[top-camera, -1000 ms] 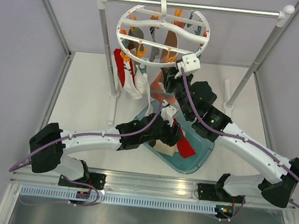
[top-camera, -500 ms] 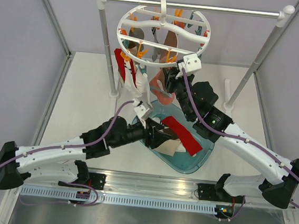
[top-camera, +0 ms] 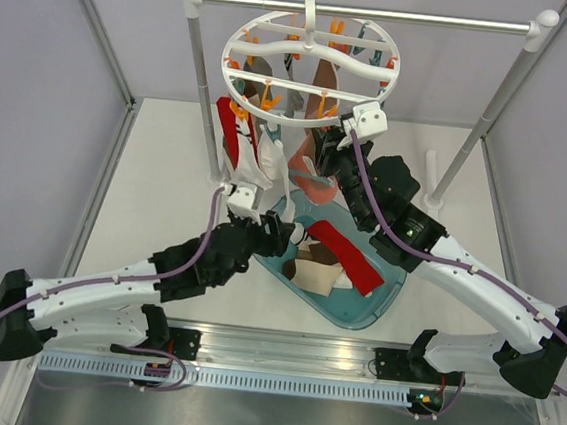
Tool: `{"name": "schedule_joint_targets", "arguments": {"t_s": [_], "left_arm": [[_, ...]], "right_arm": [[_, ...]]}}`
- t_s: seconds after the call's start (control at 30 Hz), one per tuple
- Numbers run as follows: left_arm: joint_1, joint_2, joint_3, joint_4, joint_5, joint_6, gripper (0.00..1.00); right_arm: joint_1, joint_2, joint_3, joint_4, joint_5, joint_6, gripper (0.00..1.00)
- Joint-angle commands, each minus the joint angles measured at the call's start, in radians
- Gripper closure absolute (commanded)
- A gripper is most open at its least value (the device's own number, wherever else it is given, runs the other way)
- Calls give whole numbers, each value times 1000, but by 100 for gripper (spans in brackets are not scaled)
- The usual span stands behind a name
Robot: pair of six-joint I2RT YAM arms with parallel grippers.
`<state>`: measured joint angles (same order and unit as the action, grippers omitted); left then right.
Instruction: Remove the socks clipped to the hanger
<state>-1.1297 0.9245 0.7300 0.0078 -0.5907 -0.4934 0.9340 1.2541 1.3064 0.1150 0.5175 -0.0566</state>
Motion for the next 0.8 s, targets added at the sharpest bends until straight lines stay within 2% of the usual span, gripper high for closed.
{"name": "schedule_joint_targets", "arguments": {"t_s": [0.0, 0.27, 0.33, 0.37, 0.4, 0.47, 0.5, 0.6, 0.67, 0.77], "left_arm": [[-1, 100, 42, -20, -135, -13, 31], [2, 303, 115, 69, -193, 50, 32], [2, 341, 123, 92, -202, 67, 37], [2, 350, 127, 99, -204, 69, 41], [2, 362, 129, 107, -202, 73, 51], [4, 367, 131, 132, -193, 90, 62], [2, 372, 132, 135, -192, 95, 72], [1, 376, 141, 135, -173, 111, 90], [1, 372, 143, 135, -147, 111, 97], [-4, 367, 140, 150, -95, 116, 98]], "right_arm": [[5, -22, 39, 0, 9, -11, 87], [5, -18, 48, -12, 4, -8, 87], [3, -16, 48, -15, 6, -8, 87], [5, -16, 48, -15, 4, -8, 87], [5, -16, 48, -17, 6, -8, 87], [5, -15, 48, -21, 6, -8, 87], [3, -16, 48, -21, 6, -8, 87], [5, -22, 45, -26, 6, -6, 87], [5, -30, 41, -29, 6, -5, 86], [3, -48, 22, -35, 3, 6, 81]]}}
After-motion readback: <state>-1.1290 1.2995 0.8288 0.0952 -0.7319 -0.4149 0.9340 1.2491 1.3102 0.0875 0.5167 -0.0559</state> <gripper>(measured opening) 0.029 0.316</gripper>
